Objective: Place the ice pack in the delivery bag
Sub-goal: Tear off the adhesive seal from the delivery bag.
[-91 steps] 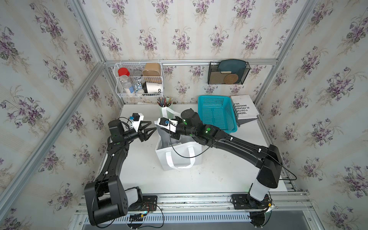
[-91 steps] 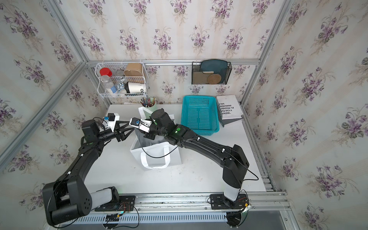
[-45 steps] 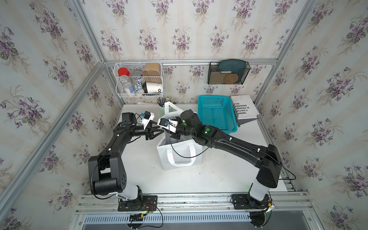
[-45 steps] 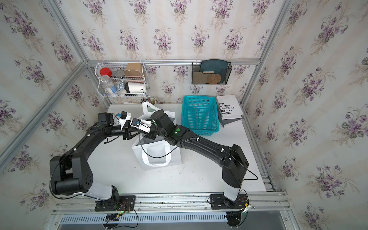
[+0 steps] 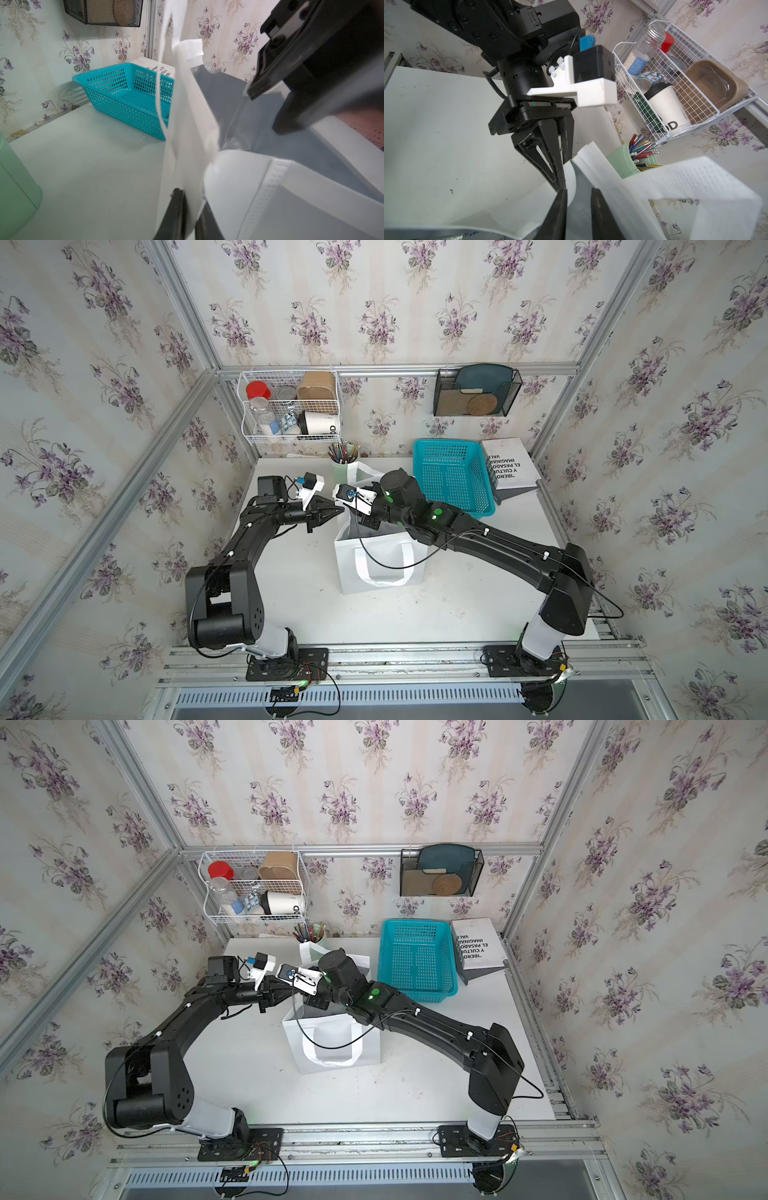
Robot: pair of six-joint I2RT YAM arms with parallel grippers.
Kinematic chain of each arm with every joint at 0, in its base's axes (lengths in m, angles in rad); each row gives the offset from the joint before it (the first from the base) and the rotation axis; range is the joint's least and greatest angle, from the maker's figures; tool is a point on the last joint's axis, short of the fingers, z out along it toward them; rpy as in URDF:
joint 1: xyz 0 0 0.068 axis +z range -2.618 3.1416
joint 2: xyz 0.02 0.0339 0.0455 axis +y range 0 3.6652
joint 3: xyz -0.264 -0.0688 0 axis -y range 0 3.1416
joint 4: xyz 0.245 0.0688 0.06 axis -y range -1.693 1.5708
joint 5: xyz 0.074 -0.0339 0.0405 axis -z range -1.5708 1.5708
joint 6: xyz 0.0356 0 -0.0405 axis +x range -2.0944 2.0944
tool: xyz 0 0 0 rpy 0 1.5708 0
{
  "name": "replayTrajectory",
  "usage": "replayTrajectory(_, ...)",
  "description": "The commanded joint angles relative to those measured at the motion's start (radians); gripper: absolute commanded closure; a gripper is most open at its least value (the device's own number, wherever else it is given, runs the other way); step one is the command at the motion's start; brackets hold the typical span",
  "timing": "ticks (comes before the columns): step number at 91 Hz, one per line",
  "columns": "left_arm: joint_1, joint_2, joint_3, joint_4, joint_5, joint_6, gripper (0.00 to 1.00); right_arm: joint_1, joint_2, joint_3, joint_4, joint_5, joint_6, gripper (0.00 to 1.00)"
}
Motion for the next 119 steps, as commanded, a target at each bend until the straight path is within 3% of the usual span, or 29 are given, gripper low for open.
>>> replayTrajectory(1, -0.002, -0.027, -0.004, 0.053, 0.013, -0.089, 0.97, 0.0, -0.005, 0.004, -0.003, 0.025, -0.019, 0.74)
replayTrajectory(15, -0.023, -0.108, -0.061, 0.155, -0.002, -0.238, 1.0, 0.014, -0.021, -0.002, 0.017, -0.017, -0.056, 0.74)
replayTrajectory(26, -0.045, -0.167, -0.092, 0.18, -0.027, -0.291, 1.0, 0.046, -0.016, -0.007, 0.052, 0.053, -0.09, 0.74)
replayTrajectory(40, -0.068, -0.198, -0.097, 0.143, -0.051, -0.299, 1.0, 0.064, -0.009, -0.01, 0.073, 0.087, -0.106, 0.74)
replayTrajectory(57, -0.069, -0.219, -0.105, 0.128, -0.06, -0.294, 1.0, 0.084, -0.023, -0.045, 0.127, 0.239, -0.125, 0.73)
replayTrajectory(119, -0.096, -0.292, -0.113, 0.114, -0.097, -0.32, 1.0, 0.151, -0.005, -0.097, 0.33, 0.472, -0.223, 0.7)
